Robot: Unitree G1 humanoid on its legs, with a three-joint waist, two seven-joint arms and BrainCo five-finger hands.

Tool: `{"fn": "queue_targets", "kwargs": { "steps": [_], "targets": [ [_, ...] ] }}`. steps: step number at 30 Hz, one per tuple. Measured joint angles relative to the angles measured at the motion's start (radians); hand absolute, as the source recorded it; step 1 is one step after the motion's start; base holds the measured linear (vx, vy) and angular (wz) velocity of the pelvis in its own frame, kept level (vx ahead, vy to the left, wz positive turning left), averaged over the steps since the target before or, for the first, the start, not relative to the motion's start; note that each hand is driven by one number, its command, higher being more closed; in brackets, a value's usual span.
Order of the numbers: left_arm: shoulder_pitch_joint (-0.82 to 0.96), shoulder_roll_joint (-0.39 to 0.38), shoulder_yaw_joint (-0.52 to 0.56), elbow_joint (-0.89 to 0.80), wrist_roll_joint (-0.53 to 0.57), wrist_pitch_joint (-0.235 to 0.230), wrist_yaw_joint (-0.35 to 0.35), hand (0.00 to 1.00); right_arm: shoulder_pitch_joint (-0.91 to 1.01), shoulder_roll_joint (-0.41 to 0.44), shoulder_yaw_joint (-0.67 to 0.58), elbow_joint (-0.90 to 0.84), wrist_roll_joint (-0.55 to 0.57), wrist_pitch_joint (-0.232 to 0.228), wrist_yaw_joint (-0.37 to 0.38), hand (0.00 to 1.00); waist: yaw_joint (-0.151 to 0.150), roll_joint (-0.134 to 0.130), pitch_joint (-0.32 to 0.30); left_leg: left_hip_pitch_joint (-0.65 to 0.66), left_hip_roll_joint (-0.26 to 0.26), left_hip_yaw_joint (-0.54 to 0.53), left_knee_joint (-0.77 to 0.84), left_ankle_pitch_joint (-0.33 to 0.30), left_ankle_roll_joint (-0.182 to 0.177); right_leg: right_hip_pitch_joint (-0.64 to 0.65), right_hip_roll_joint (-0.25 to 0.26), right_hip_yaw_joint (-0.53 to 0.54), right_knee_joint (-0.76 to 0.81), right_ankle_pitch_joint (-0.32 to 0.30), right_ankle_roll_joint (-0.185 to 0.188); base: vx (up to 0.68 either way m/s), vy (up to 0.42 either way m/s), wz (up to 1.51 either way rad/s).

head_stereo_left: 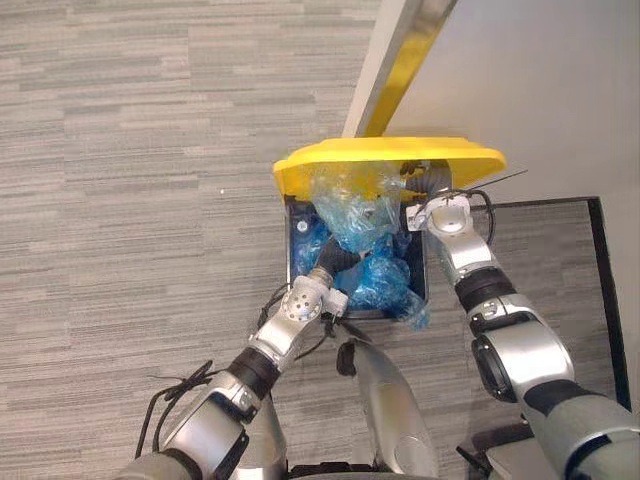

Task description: Gather rubbish on tea table into small bin, then transfer packed bag to large trash can.

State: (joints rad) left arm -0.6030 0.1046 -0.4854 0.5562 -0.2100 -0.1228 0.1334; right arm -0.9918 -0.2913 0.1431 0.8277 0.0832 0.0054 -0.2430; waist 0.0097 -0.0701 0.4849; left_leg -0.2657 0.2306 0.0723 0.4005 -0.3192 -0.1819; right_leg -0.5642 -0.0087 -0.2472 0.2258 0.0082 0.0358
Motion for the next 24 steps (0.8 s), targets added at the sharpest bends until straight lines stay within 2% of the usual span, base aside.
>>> {"fn": "queue_targets", "kwargs": {
  "steps": [1, 2, 6, 11, 15, 17, 24],
  "targets": [
    [-0.010, 0.002, 0.000, 0.017, 0.018, 0.004, 0.000, 1.00, 0.000, 0.001, 0.000, -0.009, 0.000, 0.000, -0.002, 0.00, 0.000, -0.001, 0.001, -0.011, 0.000, 0.000, 0.004, -0.002, 0.003, -0.008, 0.000, 0.000, -0.001, 0.000, 0.000, 0.00, 0.000, 0.00],
    [-0.018, 0.002, 0.001, 0.026, 0.037, 0.006, 0.000, 0.00, 0.000, 0.001, 0.000, -0.022, 0.001, 0.000, -0.004, 0.00, 0.000, -0.004, 0.004, -0.018, -0.002, 0.001, 0.004, -0.004, 0.005, -0.017, -0.001, 0.002, -0.001, 0.001, 0.001, -0.01, -0.008, -0.03],
    [-0.072, -0.007, 0.041, 0.165, 0.146, 0.024, 0.022, 0.00, -0.003, 0.028, 0.001, -0.030, 0.004, 0.000, -0.007, 0.00, -0.001, -0.007, 0.007, -0.031, 0.000, 0.001, 0.005, -0.001, 0.001, -0.031, 0.004, 0.005, -0.004, 0.008, -0.005, 0.04, -0.011, -0.04],
    [-0.122, -0.008, 0.097, 0.348, 0.335, 0.089, 0.039, 0.00, -0.020, 0.052, 0.000, -0.030, 0.007, 0.000, -0.011, 0.00, -0.008, -0.014, 0.010, -0.031, 0.001, 0.006, 0.001, -0.001, 0.001, -0.039, 0.008, 0.011, -0.004, 0.010, -0.009, 0.04, -0.002, -0.05],
    [-0.121, -0.014, 0.113, 0.391, 0.492, 0.133, 0.036, 0.00, -0.031, 0.061, 0.002, -0.030, 0.040, 0.000, -0.006, 0.00, -0.009, -0.038, 0.022, -0.030, 0.000, 0.007, 0.000, 0.001, -0.002, -0.039, 0.008, 0.014, -0.004, 0.012, -0.012, 0.03, -0.005, -0.01],
    [-0.117, -0.023, 0.117, 0.399, 0.524, 0.138, 0.036, 0.00, -0.032, 0.061, 0.016, -0.030, 0.049, -0.001, -0.001, 0.00, -0.009, -0.038, 0.022, -0.026, -0.003, 0.008, -0.003, 0.002, -0.003, -0.039, 0.007, 0.017, -0.003, 0.013, -0.013, 0.04, 0.002, -0.02],
    [-0.048, -0.035, 0.152, 0.408, 0.524, 0.138, 0.037, 0.00, -0.033, 0.054, 0.055, -0.030, 0.055, 0.001, 0.028, 0.00, -0.009, -0.038, 0.022, 0.000, -0.015, 0.020, -0.012, 0.003, 0.000, -0.027, -0.001, 0.028, 0.007, 0.015, -0.013, 0.04, 0.006, -0.03]
  ]
}}
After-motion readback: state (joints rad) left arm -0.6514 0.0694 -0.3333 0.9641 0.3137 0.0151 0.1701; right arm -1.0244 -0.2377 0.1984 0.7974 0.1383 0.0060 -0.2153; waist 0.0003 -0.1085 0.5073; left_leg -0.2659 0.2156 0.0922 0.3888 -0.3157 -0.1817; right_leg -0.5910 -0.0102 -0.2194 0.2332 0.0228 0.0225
